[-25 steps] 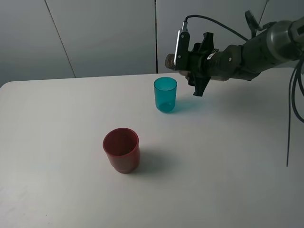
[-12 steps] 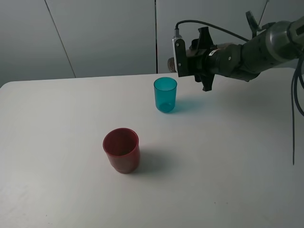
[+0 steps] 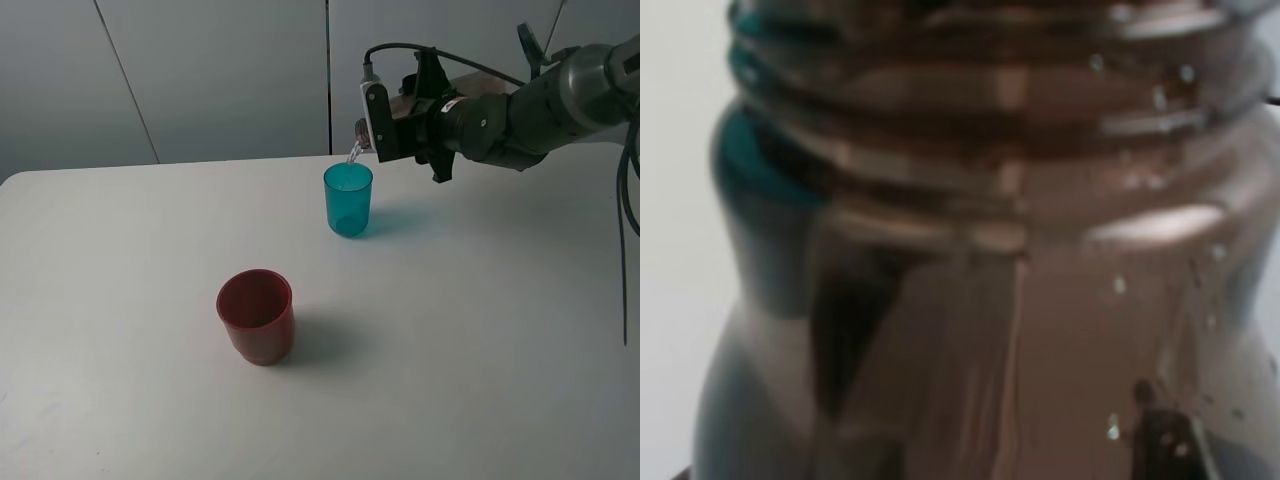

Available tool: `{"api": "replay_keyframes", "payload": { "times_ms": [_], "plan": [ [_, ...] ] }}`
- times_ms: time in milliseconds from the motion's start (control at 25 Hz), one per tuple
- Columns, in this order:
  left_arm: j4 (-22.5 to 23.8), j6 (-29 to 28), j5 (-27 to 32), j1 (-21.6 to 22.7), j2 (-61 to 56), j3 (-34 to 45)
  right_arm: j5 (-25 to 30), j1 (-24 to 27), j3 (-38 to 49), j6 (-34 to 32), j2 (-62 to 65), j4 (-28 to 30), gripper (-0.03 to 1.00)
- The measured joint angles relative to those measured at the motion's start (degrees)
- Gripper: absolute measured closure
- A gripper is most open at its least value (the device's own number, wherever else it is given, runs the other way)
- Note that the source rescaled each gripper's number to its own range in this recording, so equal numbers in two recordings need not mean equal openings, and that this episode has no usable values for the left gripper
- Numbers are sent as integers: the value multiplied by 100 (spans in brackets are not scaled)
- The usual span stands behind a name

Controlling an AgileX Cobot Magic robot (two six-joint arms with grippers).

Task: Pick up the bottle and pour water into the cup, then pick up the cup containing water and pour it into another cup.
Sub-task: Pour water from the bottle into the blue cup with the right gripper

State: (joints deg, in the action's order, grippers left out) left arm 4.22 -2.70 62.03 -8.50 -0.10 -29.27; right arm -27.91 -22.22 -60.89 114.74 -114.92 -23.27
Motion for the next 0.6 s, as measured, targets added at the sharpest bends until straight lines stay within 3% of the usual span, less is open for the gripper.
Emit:
{"api": "replay_keyframes", "payload": {
  "times_ms": [600],
  "plan": [
    [0,0,0,0,0,0,-155,0,-47,487,0,75,97]
  ]
}}
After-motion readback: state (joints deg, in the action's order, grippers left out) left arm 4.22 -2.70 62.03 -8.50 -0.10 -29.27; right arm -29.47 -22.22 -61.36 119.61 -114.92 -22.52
